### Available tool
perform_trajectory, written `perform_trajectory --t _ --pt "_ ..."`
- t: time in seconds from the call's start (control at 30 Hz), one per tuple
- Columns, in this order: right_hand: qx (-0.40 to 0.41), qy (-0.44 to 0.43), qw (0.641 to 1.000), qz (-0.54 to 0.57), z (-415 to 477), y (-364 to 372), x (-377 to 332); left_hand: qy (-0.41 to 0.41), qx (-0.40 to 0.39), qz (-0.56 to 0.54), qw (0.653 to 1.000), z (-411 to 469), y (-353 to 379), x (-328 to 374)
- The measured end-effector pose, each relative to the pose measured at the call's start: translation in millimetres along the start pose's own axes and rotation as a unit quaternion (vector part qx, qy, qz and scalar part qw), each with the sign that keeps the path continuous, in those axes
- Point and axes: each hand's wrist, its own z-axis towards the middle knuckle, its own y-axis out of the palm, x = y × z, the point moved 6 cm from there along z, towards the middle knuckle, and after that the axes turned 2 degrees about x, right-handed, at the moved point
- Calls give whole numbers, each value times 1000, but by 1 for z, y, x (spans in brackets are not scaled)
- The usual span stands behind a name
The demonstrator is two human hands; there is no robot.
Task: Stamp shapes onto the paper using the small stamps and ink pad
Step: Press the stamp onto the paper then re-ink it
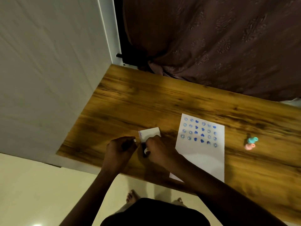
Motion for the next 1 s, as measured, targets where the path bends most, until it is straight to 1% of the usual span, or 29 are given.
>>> perform_trajectory --t 0.07,0.13,0.17,0.27,0.33,0.4,0.53,0.7,0.83,1.0 --pt "33 9 998 57 0 -2 9 18 4 7 1000 1 4 3" --pt "83 4 991 109 -5 -12 18 11 -6 -1 1000 -1 9 7" --pt "96 10 986 135 -8 -18 25 5 -8 -4 1000 -1 12 4" --pt "134 49 971 191 -18 -35 54 -12 -12 -23 1000 0 21 4" --pt "165 86 965 183 -26 -40 80 -29 -23 -37 999 1 28 -1" --pt "189 126 964 140 -36 -38 105 -36 -27 -40 998 -1 32 -1" --pt "194 181 962 67 -50 -25 131 -34 -45 -41 998 -2 38 -2" --pt "182 179 966 45 -51 -18 131 -37 -51 -50 997 -3 41 -2" --pt "187 180 965 38 -46 -19 129 -62 -57 -76 994 -2 42 -4" --pt "176 180 967 37 -41 -16 131 -56 -55 -75 994 -1 42 3"
